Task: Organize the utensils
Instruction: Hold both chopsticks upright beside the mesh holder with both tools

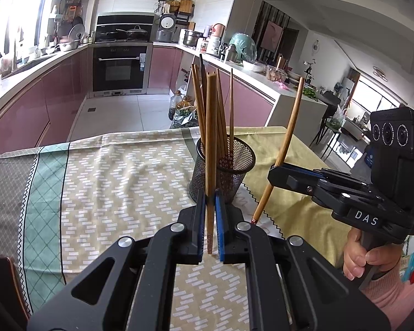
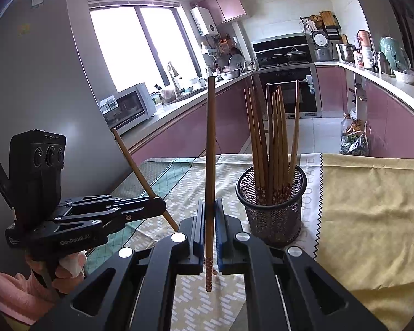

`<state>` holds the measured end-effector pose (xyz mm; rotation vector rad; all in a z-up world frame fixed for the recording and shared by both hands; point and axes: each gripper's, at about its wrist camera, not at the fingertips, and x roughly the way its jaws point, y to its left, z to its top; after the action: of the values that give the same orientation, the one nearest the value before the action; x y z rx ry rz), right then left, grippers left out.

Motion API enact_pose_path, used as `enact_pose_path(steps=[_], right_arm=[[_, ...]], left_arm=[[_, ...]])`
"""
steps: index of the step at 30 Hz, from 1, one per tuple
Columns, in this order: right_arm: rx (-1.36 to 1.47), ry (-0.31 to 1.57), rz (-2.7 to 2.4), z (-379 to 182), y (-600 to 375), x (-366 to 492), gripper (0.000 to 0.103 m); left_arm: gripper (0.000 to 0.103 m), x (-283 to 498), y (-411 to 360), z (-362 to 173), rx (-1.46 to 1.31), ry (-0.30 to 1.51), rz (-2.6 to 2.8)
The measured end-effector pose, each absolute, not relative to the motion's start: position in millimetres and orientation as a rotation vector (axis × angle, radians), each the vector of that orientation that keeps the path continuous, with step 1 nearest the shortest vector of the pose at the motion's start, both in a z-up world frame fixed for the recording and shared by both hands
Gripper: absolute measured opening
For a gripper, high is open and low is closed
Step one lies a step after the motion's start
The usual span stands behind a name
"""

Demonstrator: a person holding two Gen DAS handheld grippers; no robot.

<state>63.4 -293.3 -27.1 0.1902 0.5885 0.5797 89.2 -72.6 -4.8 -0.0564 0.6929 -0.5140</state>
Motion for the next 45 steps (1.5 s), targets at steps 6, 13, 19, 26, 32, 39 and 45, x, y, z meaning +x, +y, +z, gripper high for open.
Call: enact_pose_path(steps=[6, 13, 19, 26, 32, 39, 45], right_arm=[[0.189, 0.582, 0.578, -24.7, -294.9, 63.1, 0.006], [0.189, 0.575, 0.573, -21.2, -295.2, 63.7, 0.006], [0.188, 0.569, 0.566, -19.9, -296.2, 65.6, 0.006], [0.185, 0.563, 0.563, -18.5, -297.2, 66.8, 0.006], [0.182, 0.560, 0.562, -18.5, -296.4, 68.1, 0.006], [0.183, 0.561, 0.562, -18.7, -296.5, 68.9, 0.006], [0.184, 0.560, 0.562, -18.7, -297.1, 69.1, 0.006]], left_arm=[[0.008, 90.1, -72.9, -3.6, -0.054, 0.690, -0.515], [0.008, 91.2, -74.1, -1.1, -0.050, 0.683, -0.520], [0.008, 91.9, -74.7, -0.6, -0.048, 0.681, -0.522], [0.008, 91.9, -74.7, -0.2, -0.048, 0.680, -0.522], [0.008, 92.3, -75.0, 0.1, -0.047, 0.679, -0.523], [0.008, 93.2, -74.9, 1.3, -0.048, 0.676, -0.522], [0.008, 95.2, -74.4, 3.2, -0.047, 0.671, -0.521]])
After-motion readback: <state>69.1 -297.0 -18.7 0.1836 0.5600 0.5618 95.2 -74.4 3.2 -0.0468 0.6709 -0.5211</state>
